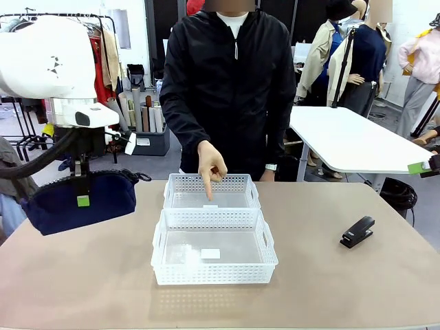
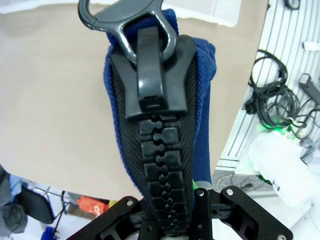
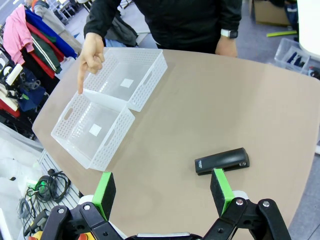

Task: Distribute items into two baskets.
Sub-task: Place the picked Pencil pouch into the Organizing basket as instructed by the person.

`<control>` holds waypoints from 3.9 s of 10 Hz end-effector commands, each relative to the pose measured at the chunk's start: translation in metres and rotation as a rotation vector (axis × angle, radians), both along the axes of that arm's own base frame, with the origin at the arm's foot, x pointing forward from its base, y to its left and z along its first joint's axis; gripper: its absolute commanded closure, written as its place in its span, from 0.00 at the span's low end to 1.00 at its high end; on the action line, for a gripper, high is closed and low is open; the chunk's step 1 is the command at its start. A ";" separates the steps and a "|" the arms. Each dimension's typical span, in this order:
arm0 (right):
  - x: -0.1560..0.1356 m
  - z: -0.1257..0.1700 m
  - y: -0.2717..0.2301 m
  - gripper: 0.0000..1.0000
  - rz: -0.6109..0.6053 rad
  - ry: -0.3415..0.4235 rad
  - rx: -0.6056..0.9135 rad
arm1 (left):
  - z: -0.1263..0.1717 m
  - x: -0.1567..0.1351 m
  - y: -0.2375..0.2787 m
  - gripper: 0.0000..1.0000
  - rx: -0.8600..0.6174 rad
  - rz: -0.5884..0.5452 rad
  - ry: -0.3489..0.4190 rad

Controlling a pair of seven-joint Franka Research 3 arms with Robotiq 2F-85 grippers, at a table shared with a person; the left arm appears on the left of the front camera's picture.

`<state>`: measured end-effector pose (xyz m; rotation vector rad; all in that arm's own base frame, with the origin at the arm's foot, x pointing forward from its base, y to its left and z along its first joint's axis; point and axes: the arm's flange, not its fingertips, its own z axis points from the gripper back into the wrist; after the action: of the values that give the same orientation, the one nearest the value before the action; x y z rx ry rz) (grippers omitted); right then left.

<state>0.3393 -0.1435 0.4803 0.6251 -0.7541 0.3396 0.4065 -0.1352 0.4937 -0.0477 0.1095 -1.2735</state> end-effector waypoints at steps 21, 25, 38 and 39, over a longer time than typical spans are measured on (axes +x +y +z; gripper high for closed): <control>0.000 0.001 0.001 0.00 0.002 -0.009 0.007 | -0.028 0.007 -0.192 1.00 -0.060 -0.227 -0.024; 0.000 0.001 0.001 0.00 0.002 -0.009 0.007 | -0.040 0.017 -0.229 1.00 -0.067 -0.243 -0.048; 0.000 0.001 0.001 0.00 0.002 -0.009 0.007 | -0.132 0.021 -0.279 1.00 -0.013 -0.267 -0.079; 0.000 0.001 0.001 0.00 0.002 -0.009 0.007 | -0.136 0.021 -0.281 1.00 -0.012 -0.278 -0.079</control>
<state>0.3391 -0.1436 0.4804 0.6246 -0.7543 0.3393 0.4288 -0.4156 0.3584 -0.0226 0.0600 -1.5537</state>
